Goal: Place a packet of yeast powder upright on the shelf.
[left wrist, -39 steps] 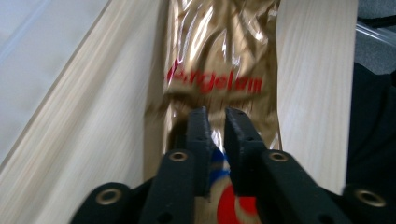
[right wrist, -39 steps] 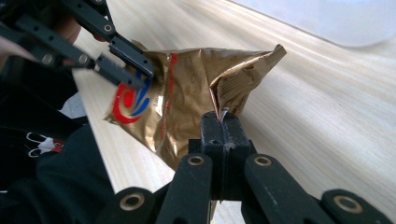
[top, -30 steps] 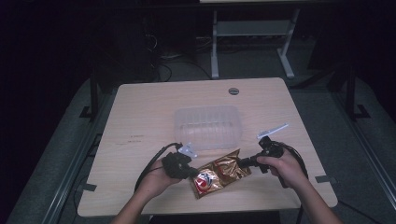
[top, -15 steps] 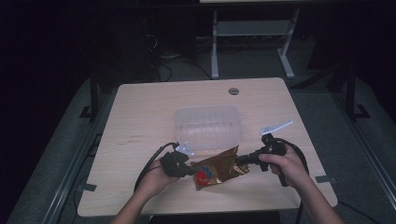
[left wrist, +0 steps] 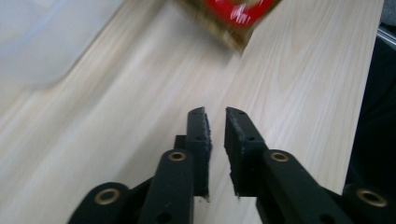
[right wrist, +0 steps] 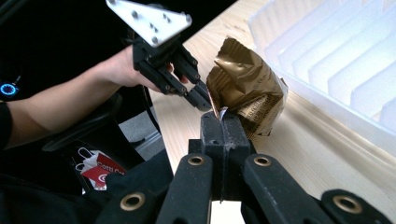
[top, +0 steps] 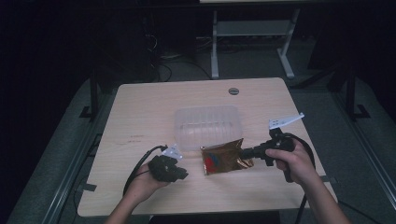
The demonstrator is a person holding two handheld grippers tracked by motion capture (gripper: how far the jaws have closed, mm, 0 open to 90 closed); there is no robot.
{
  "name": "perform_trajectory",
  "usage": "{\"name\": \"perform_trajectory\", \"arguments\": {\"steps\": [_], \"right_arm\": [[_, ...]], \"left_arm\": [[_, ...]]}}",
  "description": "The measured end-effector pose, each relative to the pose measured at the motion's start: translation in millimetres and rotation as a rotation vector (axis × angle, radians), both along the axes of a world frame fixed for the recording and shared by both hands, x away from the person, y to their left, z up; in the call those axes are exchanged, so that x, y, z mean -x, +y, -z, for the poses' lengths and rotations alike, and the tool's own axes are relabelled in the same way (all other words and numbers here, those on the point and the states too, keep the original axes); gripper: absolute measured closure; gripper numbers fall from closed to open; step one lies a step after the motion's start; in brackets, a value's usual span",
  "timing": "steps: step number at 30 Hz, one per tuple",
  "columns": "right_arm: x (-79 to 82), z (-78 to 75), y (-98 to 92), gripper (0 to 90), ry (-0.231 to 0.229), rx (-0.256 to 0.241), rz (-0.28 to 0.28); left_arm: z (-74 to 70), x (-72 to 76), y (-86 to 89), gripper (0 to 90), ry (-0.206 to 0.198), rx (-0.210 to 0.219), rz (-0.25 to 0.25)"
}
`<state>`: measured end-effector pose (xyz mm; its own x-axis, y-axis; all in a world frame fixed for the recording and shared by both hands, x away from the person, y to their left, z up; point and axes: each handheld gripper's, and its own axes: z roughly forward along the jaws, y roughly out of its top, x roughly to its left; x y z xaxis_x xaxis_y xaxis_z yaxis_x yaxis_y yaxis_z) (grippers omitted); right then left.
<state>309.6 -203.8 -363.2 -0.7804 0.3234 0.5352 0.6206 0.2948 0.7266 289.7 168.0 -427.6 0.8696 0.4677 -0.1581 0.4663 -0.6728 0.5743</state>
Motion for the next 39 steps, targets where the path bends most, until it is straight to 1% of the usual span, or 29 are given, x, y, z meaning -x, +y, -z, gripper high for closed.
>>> {"name": "perform_trajectory", "arguments": {"steps": [1,4,5,6,7,10,11,12,13,14,16,17,20,23,26,31,33,38,39], "right_arm": [[0.6,-2.5,-0.8,90.0,-0.011,-0.002,-0.001],[1.2,-10.9,-3.5,90.0,-0.028,-0.012,0.007],[0.9,-14.8,-4.4,90.0,-0.030,-0.009,0.014],[0.1,-16.8,-4.8,90.0,-0.040,-0.012,0.017],[-0.5,-20.1,-5.7,90.0,-0.039,-0.010,0.023],[-4.6,-31.7,-8.3,90.0,-0.063,-0.007,0.048],[-4.6,-31.7,-8.3,90.0,-0.063,-0.007,0.048],[-7.1,-37.1,-10.3,90.0,-0.068,-0.006,0.065],[-7.1,-37.1,-10.3,90.0,-0.068,-0.006,0.065],[-8.7,-38.5,-11.0,90.0,-0.078,-0.008,0.071],[-12.5,-43.4,-13.7,90.0,-0.081,-0.007,0.092],[-14.9,-46.0,-15.0,90.0,-0.090,-0.005,0.104],[-19.8,-51.0,-17.8,90.0,-0.097,-0.004,0.130],[-24.7,-55.9,-20.4,90.0,-0.105,0.002,0.153],[-29.5,-59.7,-23.2,90.0,-0.112,0.008,0.179],[-36.0,-64.3,-28.8,90.0,-0.117,0.011,0.213],[-37.9,-65.6,-31.1,90.0,-0.122,0.021,0.226],[-40.7,-67.9,-37.4,90.0,-0.124,0.036,0.258],[-41.8,-68.7,-42.0,90.0,-0.126,0.039,0.274]], "left_arm": [[0.7,1.5,4.6,75.5,0.001,-0.001,-0.001],[3.1,5.0,17.4,68.4,-0.002,0.013,-0.034],[3.6,5.2,19.8,64.7,-0.005,0.018,-0.042],[3.2,5.0,22.7,61.4,-0.007,0.015,-0.046],[3.2,4.5,24.4,58.1,-0.013,0.018,-0.051],[2.8,2.5,25.3,47.4,-0.028,0.025,-0.067],[3.0,2.1,25.0,47.4,-0.034,0.023,-0.066],[3.4,1.9,24.4,43.8,-0.038,0.014,-0.061],[3.8,1.9,23.9,43.8,-0.042,0.011,-0.061],[4.9,2.1,22.9,42.6,-0.041,0.007,-0.063],[6.4,2.2,22.0,40.9,-0.047,0.007,-0.065],[6.7,2.2,21.8,39.8,-0.047,0.006,-0.063],[8.2,2.3,20.4,36.8,-0.059,0.010,-0.066],[9.3,2.1,19.4,34.1,-0.067,0.007,-0.055],[10.5,2.4,18.3,31.2,-0.073,0.008,-0.055],[10.5,1.8,19.0,29.5,-0.083,-0.001,-0.048],[10.4,1.9,18.9,28.9,-0.086,0.007,-0.054],[9.7,2.2,19.7,28.9,-0.089,0.005,-0.057],[9.6,2.2,19.7,28.9,-0.090,0.006,-0.057]]}}
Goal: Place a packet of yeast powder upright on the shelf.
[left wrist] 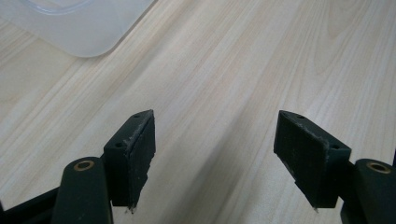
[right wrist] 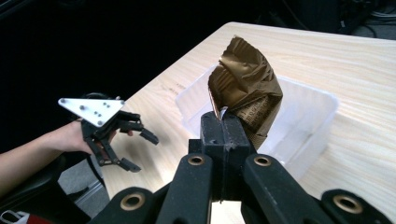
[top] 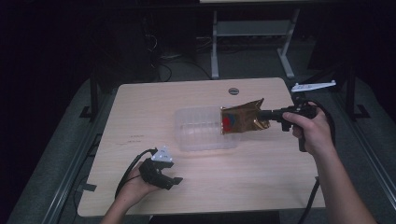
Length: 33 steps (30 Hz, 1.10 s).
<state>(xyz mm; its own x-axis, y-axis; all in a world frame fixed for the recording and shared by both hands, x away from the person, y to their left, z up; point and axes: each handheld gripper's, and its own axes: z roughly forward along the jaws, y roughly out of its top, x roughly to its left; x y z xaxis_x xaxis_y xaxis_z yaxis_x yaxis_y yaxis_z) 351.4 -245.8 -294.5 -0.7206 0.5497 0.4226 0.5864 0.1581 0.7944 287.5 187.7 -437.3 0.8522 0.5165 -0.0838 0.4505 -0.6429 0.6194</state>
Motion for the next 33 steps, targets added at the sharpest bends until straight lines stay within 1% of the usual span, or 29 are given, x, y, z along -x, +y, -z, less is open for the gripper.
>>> {"name": "perform_trajectory", "arguments": {"steps": [3,7,10,16,23,25,27,28,33], "right_arm": [[-1.0,-0.1,-3.9,90.0,-0.006,0.003,0.011],[-2.1,-0.3,-13.7,90.0,-0.003,0.020,0.045],[-2.6,0.6,-17.0,90.0,-0.006,0.023,0.051],[-2.9,4.3,-22.3,90.0,0.004,0.032,0.072],[-3.3,10.3,-22.2,90.0,0.021,0.044,0.083],[-3.7,12.1,-20.7,90.0,0.024,0.054,0.085],[-4.1,13.0,-19.2,90.0,0.026,0.054,0.082],[-4.7,13.6,-18.3,90.0,0.022,0.058,0.083],[-6.1,16.1,-12.4,90.0,0.036,0.065,0.077]], "left_arm": [[-0.1,-0.1,0.2,28.9,-0.003,0.004,-0.001],[0.0,-0.1,0.1,28.9,-0.004,0.009,-0.005],[-0.2,-0.1,0.1,28.9,-0.004,0.005,-0.002],[-0.3,-0.1,0.0,28.9,-0.004,0.007,-0.002],[-0.3,0.1,0.1,28.9,-0.003,0.013,-0.006],[-0.3,0.2,0.1,28.9,-0.004,0.012,-0.005],[-0.4,0.1,0.1,28.9,-0.004,0.011,-0.004],[-0.4,0.1,0.1,28.9,-0.004,0.010,-0.004],[-0.3,0.1,0.3,28.9,-0.004,0.010,-0.003]]}}
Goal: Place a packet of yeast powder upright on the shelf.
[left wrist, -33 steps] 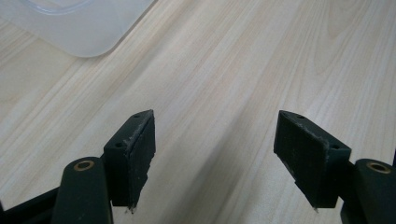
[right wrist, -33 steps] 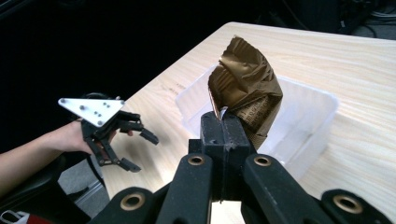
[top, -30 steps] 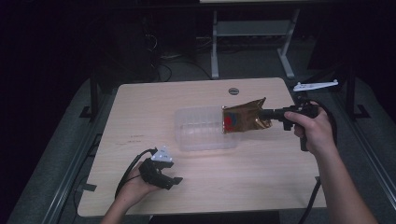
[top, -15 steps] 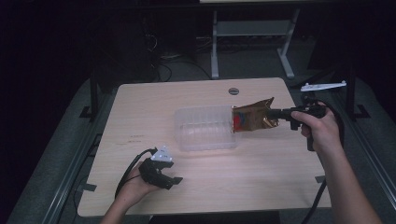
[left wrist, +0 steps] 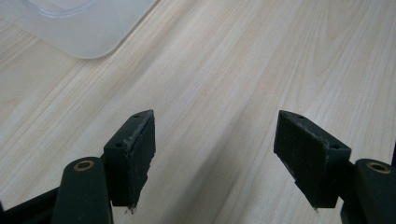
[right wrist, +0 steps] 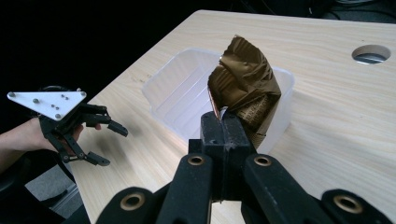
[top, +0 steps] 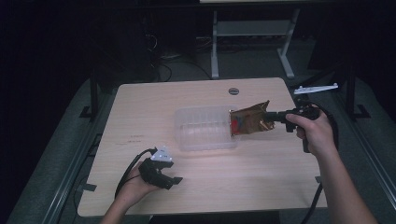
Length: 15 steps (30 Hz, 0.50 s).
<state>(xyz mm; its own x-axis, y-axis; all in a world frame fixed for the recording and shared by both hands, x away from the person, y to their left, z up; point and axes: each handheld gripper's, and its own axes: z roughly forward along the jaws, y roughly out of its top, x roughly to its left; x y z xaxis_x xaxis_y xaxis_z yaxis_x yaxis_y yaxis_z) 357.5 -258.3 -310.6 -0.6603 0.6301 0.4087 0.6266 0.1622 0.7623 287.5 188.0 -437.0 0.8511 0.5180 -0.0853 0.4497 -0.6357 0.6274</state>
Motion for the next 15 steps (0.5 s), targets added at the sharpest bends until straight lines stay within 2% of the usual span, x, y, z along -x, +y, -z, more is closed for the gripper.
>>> {"name": "perform_trajectory", "arguments": {"steps": [15], "right_arm": [[-10.7,8.2,21.1,90.0,0.027,0.014,-0.008]], "left_arm": [[0.0,0.0,0.2,28.8,0.002,-0.003,0.009]]}}
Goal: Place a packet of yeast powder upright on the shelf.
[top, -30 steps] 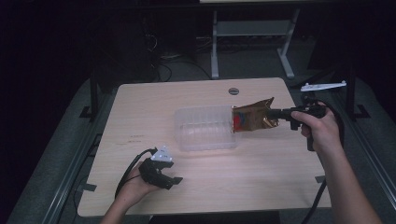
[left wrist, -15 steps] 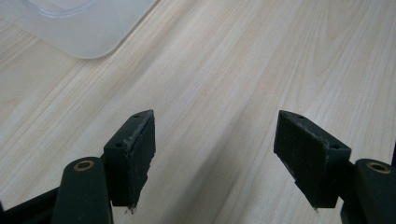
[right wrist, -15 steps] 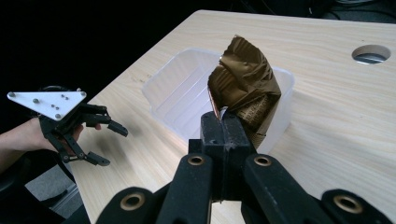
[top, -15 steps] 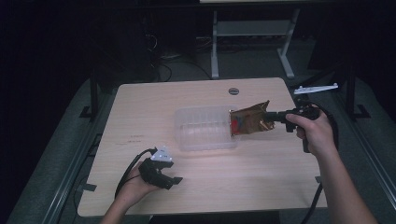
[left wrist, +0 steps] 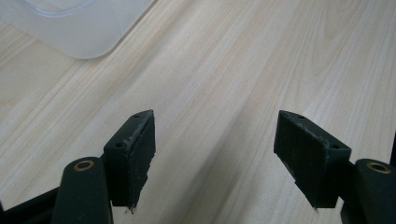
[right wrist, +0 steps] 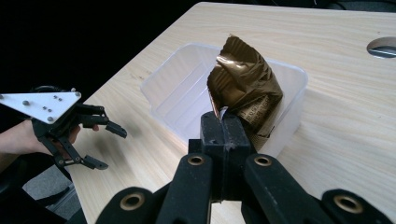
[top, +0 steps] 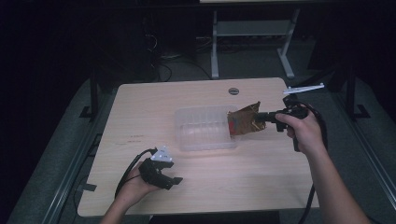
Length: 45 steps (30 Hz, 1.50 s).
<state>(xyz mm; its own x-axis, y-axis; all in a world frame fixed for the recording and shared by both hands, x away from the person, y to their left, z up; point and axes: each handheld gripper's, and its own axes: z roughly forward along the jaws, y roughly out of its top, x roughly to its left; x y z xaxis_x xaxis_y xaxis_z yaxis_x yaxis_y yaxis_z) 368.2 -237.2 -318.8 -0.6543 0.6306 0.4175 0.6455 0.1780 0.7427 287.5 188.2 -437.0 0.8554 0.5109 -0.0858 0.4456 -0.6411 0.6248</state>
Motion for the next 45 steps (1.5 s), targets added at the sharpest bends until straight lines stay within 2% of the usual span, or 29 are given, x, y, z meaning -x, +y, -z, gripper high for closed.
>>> {"name": "perform_trajectory", "arguments": {"steps": [9,16,23,24,31,34,36,38,45], "right_arm": [[-9.3,6.6,12.3,90.0,0.013,0.011,-0.005],[-18.8,18.2,24.2,90.0,0.030,0.042,-0.003],[-20.6,21.9,26.4,85.1,0.022,0.028,-0.001],[-18.2,19.3,24.5,81.7,0.012,0.018,0.008],[-7.6,10.9,14.7,79.8,-0.021,-0.005,0.018],[-0.3,7.6,9.1,81.8,-0.035,-0.003,0.018],[6.0,7.4,5.7,86.7,-0.045,0.006,0.015],[11.5,10.0,4.5,90.0,-0.048,0.021,0.009],[20.4,30.0,6.4,90.0,-0.020,0.068,-0.010]], "left_arm": [[0.0,-0.2,0.2,28.8,-0.001,0.003,0.002],[-0.4,-0.1,0.3,28.8,0.000,0.000,0.007],[0.0,0.0,0.1,28.8,0.001,-0.002,0.010],[0.0,0.0,0.1,28.8,0.001,0.000,0.009],[-0.1,0.6,-1.0,28.8,0.002,0.007,0.000],[-0.2,0.6,-1.1,28.8,0.002,0.007,-0.001],[0.0,0.5,-1.1,28.8,0.002,0.008,-0.004],[0.0,0.4,-1.1,28.8,0.001,0.007,-0.004],[-1.0,0.6,-0.8,28.8,-0.003,0.003,0.002]]}}
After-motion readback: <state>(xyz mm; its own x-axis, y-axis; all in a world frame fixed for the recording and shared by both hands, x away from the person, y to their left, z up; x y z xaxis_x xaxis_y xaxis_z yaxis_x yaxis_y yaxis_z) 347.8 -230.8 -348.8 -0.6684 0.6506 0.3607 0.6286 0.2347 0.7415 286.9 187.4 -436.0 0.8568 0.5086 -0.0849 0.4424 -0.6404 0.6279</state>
